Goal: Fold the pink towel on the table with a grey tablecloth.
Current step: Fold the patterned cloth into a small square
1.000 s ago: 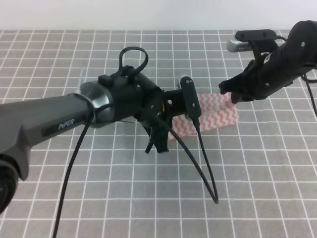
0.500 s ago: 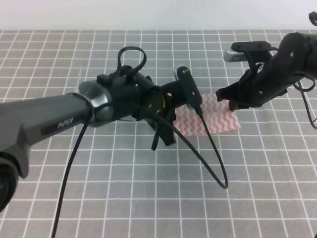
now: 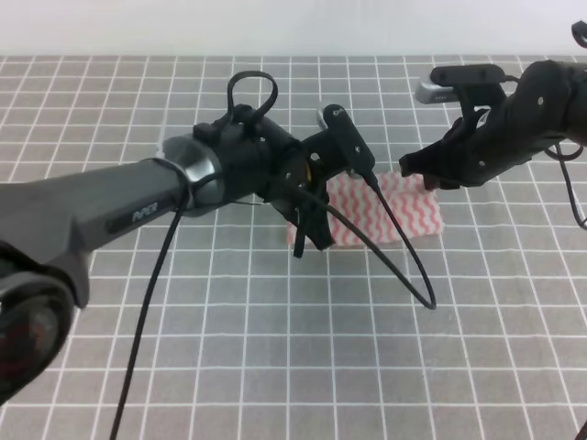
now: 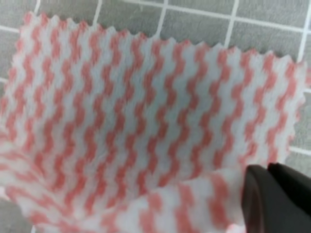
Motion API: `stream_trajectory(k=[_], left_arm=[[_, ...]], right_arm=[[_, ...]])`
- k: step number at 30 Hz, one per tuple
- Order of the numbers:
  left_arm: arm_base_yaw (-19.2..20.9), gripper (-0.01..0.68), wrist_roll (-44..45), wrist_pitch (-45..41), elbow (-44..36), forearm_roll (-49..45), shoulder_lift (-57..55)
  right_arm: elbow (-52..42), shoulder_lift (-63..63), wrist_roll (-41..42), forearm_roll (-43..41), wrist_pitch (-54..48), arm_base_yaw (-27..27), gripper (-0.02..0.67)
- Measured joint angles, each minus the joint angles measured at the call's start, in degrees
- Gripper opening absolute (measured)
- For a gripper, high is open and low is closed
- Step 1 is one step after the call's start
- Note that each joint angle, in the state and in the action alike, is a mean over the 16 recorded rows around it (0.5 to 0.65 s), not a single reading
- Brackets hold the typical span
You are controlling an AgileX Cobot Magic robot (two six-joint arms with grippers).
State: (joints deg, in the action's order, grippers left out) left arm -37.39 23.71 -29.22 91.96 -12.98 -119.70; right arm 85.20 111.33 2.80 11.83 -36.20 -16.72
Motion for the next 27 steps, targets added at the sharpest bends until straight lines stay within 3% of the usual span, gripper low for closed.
stream_trajectory(k=[27], left_arm=[[1.22,-0.003,-8.18,-0.31,3.20,0.25,-2.53]], right_arm=[[-0.01,1.61,-0.06,-0.52,6.20,0.00,-0.017]])
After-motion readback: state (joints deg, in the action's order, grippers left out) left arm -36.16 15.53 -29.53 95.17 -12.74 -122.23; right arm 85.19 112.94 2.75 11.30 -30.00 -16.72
